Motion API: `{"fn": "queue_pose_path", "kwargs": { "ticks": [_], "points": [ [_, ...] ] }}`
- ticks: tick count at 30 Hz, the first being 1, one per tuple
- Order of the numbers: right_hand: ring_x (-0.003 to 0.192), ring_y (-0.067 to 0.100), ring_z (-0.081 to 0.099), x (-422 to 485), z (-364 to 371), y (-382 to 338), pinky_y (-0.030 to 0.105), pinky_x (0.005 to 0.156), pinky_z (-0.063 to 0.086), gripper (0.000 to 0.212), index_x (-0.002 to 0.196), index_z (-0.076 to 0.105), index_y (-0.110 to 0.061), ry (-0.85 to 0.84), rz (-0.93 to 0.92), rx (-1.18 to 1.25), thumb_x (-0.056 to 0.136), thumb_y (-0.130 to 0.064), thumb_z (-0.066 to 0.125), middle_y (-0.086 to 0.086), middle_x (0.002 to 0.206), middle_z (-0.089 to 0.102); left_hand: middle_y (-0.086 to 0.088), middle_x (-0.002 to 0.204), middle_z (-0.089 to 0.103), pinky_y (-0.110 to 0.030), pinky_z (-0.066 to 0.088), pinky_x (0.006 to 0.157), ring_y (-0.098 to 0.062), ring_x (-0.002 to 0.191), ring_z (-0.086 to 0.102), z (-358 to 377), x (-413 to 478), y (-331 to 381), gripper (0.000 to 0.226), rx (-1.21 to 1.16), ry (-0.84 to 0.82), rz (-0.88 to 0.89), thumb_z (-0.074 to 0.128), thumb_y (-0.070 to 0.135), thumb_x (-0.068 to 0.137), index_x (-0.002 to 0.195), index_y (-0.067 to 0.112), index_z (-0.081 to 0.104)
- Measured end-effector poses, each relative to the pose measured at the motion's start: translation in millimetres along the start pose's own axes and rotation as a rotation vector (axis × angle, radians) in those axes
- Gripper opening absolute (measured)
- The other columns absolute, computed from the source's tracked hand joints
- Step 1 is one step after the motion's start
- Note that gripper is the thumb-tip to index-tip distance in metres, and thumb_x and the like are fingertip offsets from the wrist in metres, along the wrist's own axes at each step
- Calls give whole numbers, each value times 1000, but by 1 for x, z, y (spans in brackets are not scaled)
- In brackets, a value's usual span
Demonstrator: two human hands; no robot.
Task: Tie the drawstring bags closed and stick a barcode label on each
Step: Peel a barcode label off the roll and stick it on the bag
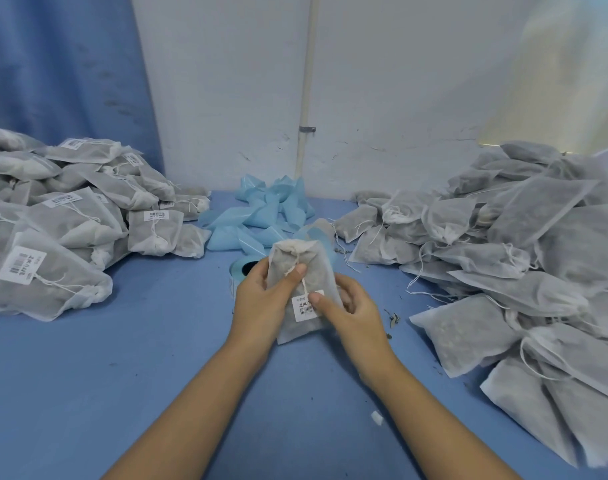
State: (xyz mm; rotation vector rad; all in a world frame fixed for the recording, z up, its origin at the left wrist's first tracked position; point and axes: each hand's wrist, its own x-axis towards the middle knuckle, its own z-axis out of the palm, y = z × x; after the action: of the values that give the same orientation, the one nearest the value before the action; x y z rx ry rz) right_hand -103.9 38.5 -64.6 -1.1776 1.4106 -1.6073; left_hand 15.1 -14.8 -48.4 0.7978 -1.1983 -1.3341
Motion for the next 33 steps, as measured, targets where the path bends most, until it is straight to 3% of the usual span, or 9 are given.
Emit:
{"fn": "queue_pose_path", "kwargs": {
  "ticks": [5,8,15,23,25,27,29,31,33],
  "points": [
    [85,22,70,1,-4,-4,30,73,56,20,100,70,-9,49,78,243,83,-18,71,13,95,74,1,90,75,-23,55,69,-14,84,71,1,-5,-2,42,-7,-163,-134,75,42,64,97,18,70],
    [86,26,69,3,-5,-4,39,80,55,22,100,70,-7,120,112,315,82,-21,71,16,96,73,-5,94,75,-31,57,81,-20,92,71,0,-6,-7,32,0,-241,-241,73,34,73,96,12,73],
    [87,25,69,2,-2,-7,31,78,58,36,103,68,0,53,153,513,75,-23,71,20,100,71,-9,95,74,-20,55,62,-15,84,72,-4,-4,-5,31,-237,-278,-373,72,25,67,93,8,73],
    [78,15,64,6,-4,-4,21,67,52,19,93,68,-9,147,146,482,82,-24,67,5,87,70,-6,56,62,-20,45,40,-16,42,58,-3,-4,6,24,116,-285,-235,66,31,84,83,7,61],
    [70,10,62,7,-4,-5,18,60,49,18,92,69,-13,175,174,470,81,-27,68,-2,82,71,-3,68,67,-18,50,50,-11,55,65,-4,5,13,15,-188,-89,-168,63,22,86,80,9,59],
    [65,8,61,6,-5,-5,17,58,48,17,93,70,-12,181,190,469,83,-26,68,-4,79,71,-3,107,69,-26,57,74,-11,99,68,-10,15,22,10,-526,-46,-118,58,13,89,98,8,58],
    [65,8,61,6,-6,-4,18,59,48,15,92,69,-11,179,202,480,84,-23,68,-4,78,71,-2,144,47,-38,55,86,-13,122,55,-18,20,28,60,-662,-49,-122,56,6,88,143,2,33],
    [65,9,61,7,-6,-4,18,59,48,12,93,69,-11,183,212,504,85,-20,67,-3,79,71,-4,148,42,-37,57,83,-12,117,59,-22,18,28,75,-623,-83,-144,52,0,91,149,-1,5],
    [67,10,61,8,-7,-3,18,59,49,11,96,68,-11,196,219,537,87,-17,66,-3,82,70,-6,136,56,-33,58,79,-15,107,65,-19,13,25,62,-564,-127,-186,49,1,94,147,-3,18]
  ]
}}
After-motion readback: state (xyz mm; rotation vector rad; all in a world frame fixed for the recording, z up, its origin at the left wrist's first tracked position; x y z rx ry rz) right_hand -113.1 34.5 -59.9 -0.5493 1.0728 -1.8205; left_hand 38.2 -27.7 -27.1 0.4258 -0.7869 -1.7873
